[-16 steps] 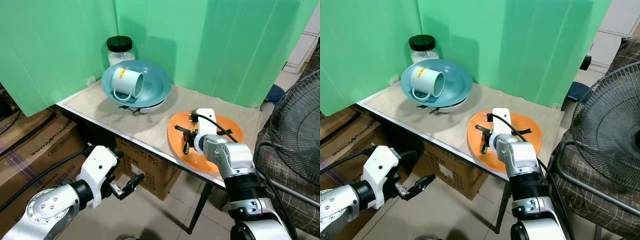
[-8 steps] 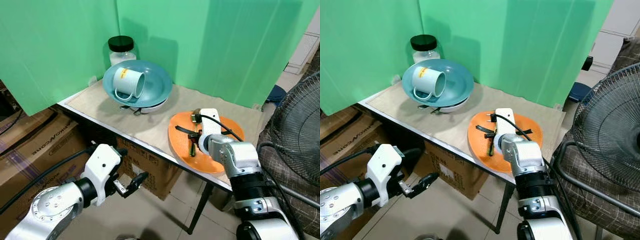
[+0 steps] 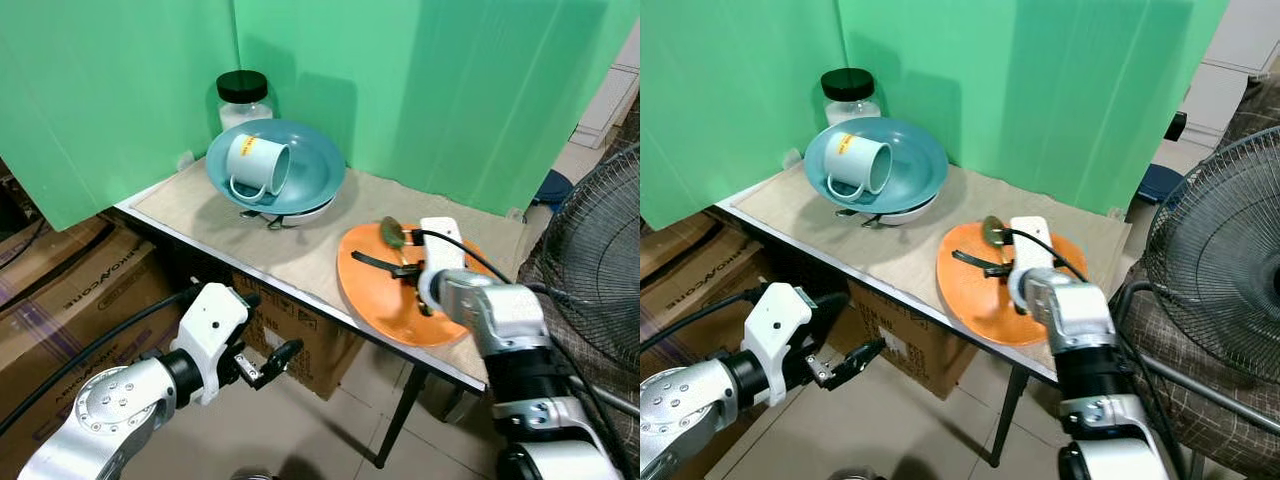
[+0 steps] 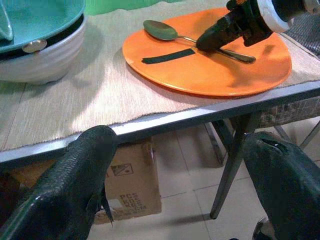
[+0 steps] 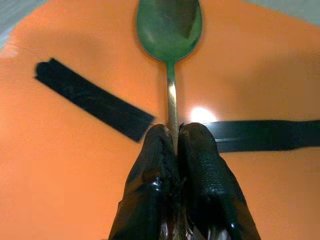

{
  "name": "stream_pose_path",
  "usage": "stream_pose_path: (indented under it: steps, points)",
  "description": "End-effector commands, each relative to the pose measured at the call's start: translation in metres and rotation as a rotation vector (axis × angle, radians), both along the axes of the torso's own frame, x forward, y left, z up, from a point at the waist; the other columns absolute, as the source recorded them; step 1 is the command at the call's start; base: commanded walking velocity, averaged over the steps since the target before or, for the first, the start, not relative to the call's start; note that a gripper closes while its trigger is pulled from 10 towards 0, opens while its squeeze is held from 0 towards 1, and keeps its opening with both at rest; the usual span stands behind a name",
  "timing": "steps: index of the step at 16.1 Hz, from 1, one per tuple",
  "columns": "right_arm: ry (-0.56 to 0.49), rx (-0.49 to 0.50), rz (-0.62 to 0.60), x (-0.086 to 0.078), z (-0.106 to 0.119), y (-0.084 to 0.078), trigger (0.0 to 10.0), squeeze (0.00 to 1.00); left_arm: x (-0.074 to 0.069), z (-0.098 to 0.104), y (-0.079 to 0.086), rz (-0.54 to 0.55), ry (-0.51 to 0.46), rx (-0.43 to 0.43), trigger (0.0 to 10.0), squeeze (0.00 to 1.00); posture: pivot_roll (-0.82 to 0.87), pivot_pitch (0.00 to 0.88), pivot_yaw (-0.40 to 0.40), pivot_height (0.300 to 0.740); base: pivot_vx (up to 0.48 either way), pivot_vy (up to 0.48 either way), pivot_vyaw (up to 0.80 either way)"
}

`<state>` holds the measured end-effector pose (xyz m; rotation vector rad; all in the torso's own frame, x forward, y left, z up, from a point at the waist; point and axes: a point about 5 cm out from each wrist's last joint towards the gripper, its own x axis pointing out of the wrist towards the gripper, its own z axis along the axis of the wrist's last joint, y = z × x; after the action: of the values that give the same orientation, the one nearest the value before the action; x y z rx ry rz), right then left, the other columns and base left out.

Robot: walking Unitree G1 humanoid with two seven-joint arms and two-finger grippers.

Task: Setting the table

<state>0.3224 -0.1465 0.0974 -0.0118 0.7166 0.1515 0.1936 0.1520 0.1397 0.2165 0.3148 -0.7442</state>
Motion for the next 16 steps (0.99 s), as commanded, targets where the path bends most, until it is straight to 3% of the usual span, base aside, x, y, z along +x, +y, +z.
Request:
stream_pose_path:
  steps: [1, 5, 7, 8, 9, 10, 14, 16]
  points:
    - [0.010, -0.005, -0.026, -0.004, -0.005, -0.013, 0.0, 0.00, 0.003, 0.001, -0.001, -0.008, -0.013, 0.005, 10.0, 0.00, 0.13, 0.000, -0.009, 0.740, 0.000, 0.000, 0.00]
    - [-0.125, 0.007, -0.005, -0.002, 0.009, -0.018, 0.0, 0.00, 0.006, 0.003, -0.002, -0.016, -0.030, 0.004, 10.0, 0.00, 0.12, 0.000, -0.003, 0.740, 0.000, 0.000, 0.00]
    - [-0.311, 0.101, 0.009, -0.005, 0.039, -0.019, 0.0, 0.00, 0.013, 0.006, -0.004, 0.003, -0.068, -0.002, 10.0, 0.00, 0.11, 0.000, -0.007, 0.740, 0.000, 0.000, 0.00]
    - [-0.447, 0.131, 0.030, -0.015, 0.060, -0.020, 0.0, 0.00, 0.021, 0.008, -0.008, 0.043, -0.114, -0.006, 10.0, 0.00, 0.10, 0.000, -0.007, 0.740, 0.000, 0.000, 0.00]
    - [-0.496, 0.134, 0.042, -0.020, 0.067, -0.020, 0.0, 0.00, 0.024, 0.009, -0.010, 0.060, -0.132, -0.009, 10.0, 0.00, 0.10, 0.000, -0.007, 0.740, 0.000, 0.000, 0.00]
    - [-0.592, 0.171, 0.065, -0.034, 0.082, -0.015, 10.0, 0.00, 0.029, 0.011, -0.014, 0.113, -0.172, -0.025, 10.0, 0.00, 0.09, 0.000, -0.008, 0.740, 0.000, 0.000, 0.00]
    - [-0.786, 0.149, 0.056, -0.059, 0.101, -0.009, 10.0, 0.00, 0.030, 0.022, -0.015, 0.284, -0.255, -0.097, 10.0, 0.00, 0.08, 0.000, -0.012, 0.740, 0.000, 0.000, -0.20]
    - [-0.785, 0.144, 0.043, -0.059, 0.100, -0.007, 10.0, 0.00, 0.032, 0.019, -0.015, 0.325, -0.271, -0.068, 10.0, 0.00, 0.08, 0.000, -0.020, 0.740, 0.000, 0.000, -0.80]
